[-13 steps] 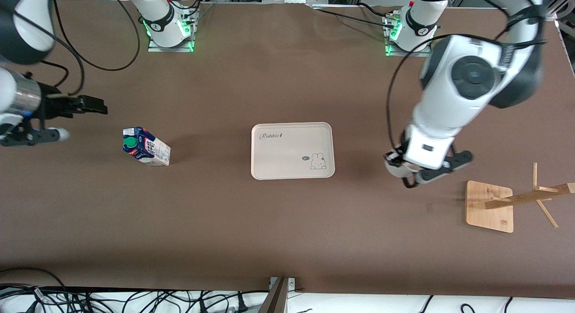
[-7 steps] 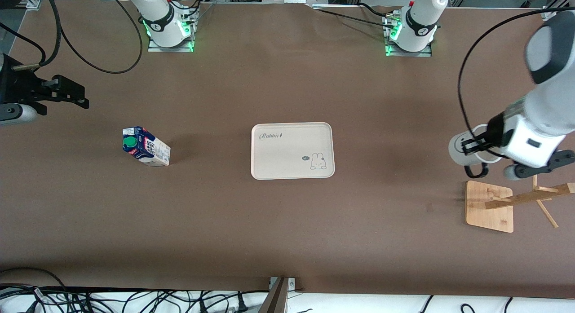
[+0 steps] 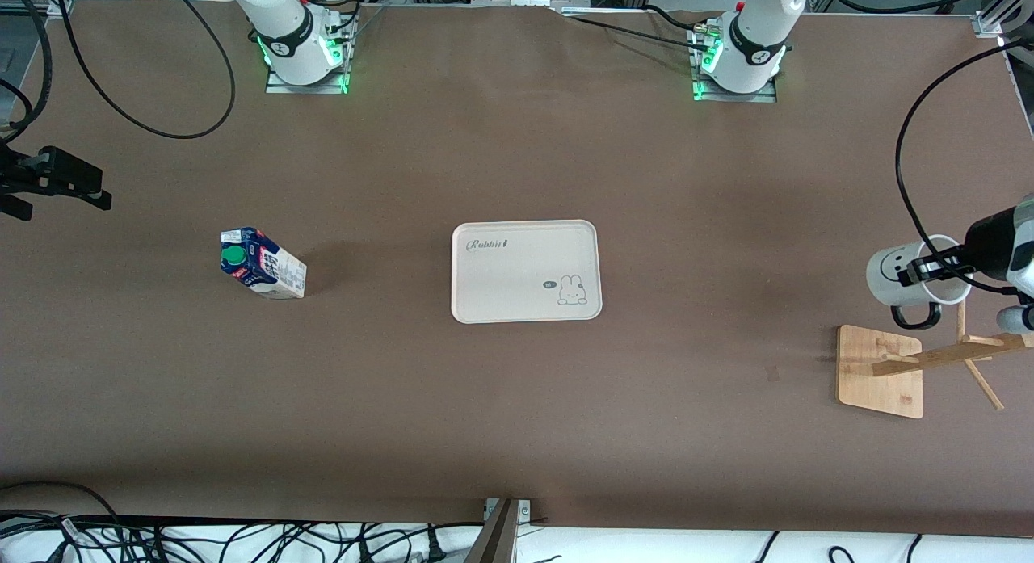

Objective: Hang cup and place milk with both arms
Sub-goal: 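Carry the white mug with the left gripper to the wooden stand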

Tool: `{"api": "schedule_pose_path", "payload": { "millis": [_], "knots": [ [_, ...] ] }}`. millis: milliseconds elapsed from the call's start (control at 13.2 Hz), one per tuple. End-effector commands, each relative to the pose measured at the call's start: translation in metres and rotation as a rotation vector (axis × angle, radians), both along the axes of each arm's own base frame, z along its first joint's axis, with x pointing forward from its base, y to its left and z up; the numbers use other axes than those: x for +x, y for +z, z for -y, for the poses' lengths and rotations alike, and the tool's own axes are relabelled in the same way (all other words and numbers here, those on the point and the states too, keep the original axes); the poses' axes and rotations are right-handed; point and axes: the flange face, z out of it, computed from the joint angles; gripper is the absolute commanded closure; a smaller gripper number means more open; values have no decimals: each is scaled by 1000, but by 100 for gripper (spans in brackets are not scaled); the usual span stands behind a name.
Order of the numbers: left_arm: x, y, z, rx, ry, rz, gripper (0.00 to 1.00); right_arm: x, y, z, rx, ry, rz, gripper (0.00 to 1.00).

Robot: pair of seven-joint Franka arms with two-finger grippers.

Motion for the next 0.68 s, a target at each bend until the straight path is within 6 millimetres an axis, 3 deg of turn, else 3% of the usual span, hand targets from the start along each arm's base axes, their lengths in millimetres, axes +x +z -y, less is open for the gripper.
{"api": "schedule_pose_path", "payload": {
  "millis": [0,76,227,604],
  "knots": [
    [20,5,-11,-30,-6,52,100,-15,-7,17,-25,-25,-56,0],
    [20,5,-28,-31,12,55,100,-24,-12,21,-21,-82,-74,0],
    [23,5,-31,-29,28,61,100,-20,-14,21,-19,-229,-36,0],
    [24,1,-54,-29,53,59,100,-13,-18,18,-62,-252,16,0]
  ]
}}
